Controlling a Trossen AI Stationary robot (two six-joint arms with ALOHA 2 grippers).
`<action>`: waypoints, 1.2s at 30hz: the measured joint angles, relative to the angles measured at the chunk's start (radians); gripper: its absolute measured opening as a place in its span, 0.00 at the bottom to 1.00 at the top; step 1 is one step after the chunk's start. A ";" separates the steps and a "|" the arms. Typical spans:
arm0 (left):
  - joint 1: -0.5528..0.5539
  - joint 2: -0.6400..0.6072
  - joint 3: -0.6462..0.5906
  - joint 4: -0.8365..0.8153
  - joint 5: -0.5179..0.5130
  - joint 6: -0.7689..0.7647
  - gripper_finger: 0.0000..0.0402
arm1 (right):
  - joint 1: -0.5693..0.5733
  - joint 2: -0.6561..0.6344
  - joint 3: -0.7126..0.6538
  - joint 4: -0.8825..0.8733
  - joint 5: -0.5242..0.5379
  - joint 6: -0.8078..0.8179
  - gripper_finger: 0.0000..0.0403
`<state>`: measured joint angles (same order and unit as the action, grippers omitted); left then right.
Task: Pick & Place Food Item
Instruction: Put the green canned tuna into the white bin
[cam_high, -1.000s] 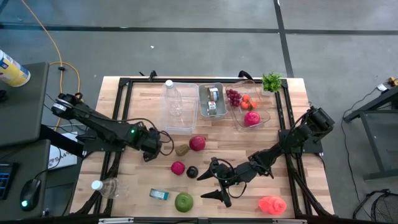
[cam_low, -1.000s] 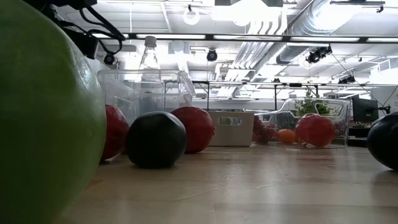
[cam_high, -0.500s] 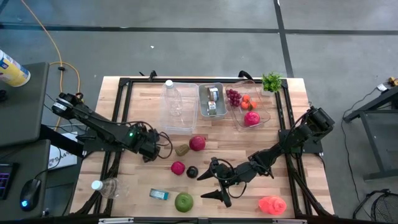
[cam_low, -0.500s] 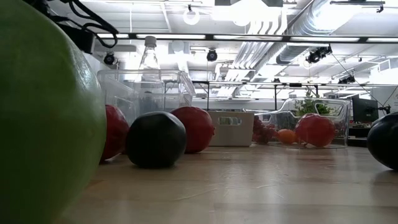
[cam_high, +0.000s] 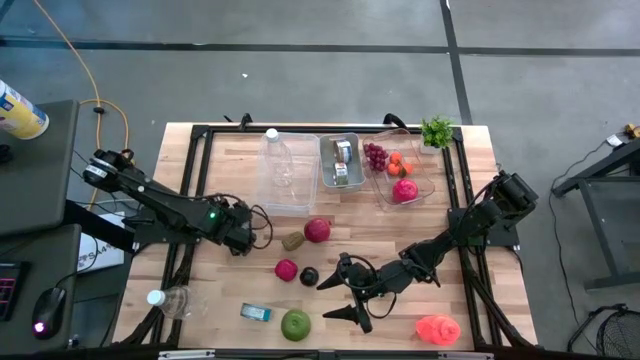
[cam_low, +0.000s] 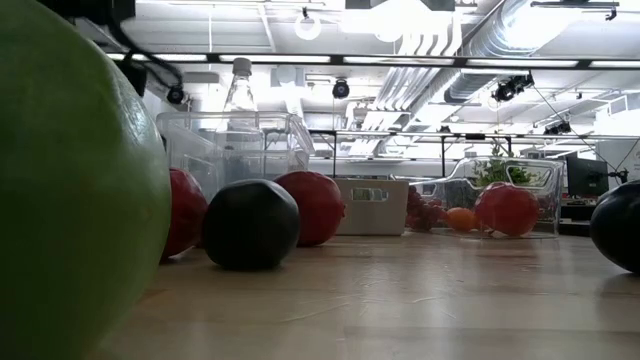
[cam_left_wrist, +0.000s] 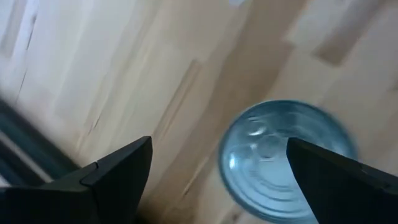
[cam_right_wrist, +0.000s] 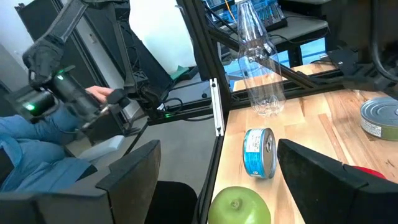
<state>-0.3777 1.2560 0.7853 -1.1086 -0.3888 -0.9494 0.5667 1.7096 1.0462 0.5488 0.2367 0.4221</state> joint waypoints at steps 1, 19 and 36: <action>0.006 0.000 -0.019 -0.001 0.001 -0.017 0.90 | 0.000 0.000 0.000 0.000 0.000 0.000 0.77; 0.146 -0.004 -0.147 0.033 0.175 -0.036 0.89 | 0.000 0.000 0.000 0.000 0.000 0.000 0.77; 0.166 -0.002 -0.153 0.085 0.223 -0.019 0.36 | 0.000 0.000 0.000 0.000 0.000 0.022 0.77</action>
<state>-0.2119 1.2541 0.6323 -1.0237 -0.1661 -0.9688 0.5667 1.7096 1.0462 0.5491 0.2366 0.4442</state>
